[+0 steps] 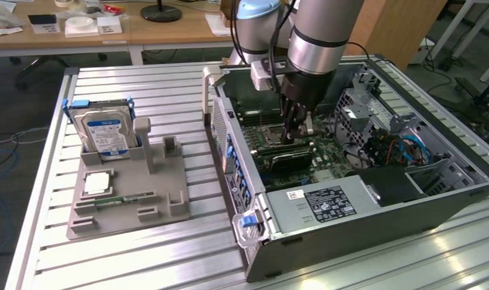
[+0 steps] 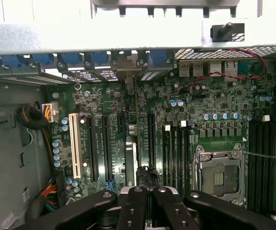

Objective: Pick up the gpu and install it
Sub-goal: 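Press down on the gpu until it lock into place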

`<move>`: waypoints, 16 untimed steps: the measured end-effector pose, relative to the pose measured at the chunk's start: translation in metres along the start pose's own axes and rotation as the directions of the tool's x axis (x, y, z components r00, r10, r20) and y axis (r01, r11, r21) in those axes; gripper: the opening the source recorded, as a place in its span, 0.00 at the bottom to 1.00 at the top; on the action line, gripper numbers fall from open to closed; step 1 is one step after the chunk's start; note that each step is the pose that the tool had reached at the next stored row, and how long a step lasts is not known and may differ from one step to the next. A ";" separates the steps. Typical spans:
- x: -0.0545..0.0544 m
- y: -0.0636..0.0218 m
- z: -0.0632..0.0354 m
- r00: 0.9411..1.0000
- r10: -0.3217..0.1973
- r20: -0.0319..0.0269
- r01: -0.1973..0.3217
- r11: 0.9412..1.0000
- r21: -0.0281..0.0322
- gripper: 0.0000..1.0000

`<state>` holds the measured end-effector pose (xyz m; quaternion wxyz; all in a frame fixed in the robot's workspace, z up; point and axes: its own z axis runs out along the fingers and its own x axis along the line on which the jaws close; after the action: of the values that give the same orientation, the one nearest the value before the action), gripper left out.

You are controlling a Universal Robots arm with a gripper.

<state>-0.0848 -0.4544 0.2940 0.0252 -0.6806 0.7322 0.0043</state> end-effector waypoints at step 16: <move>0.003 -0.0022 0.0001 1.000 0.000 0.000 0.000 1.000 0.000 0.11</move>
<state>-0.0829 -0.4573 0.2939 0.0252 -0.6805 0.7323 0.0043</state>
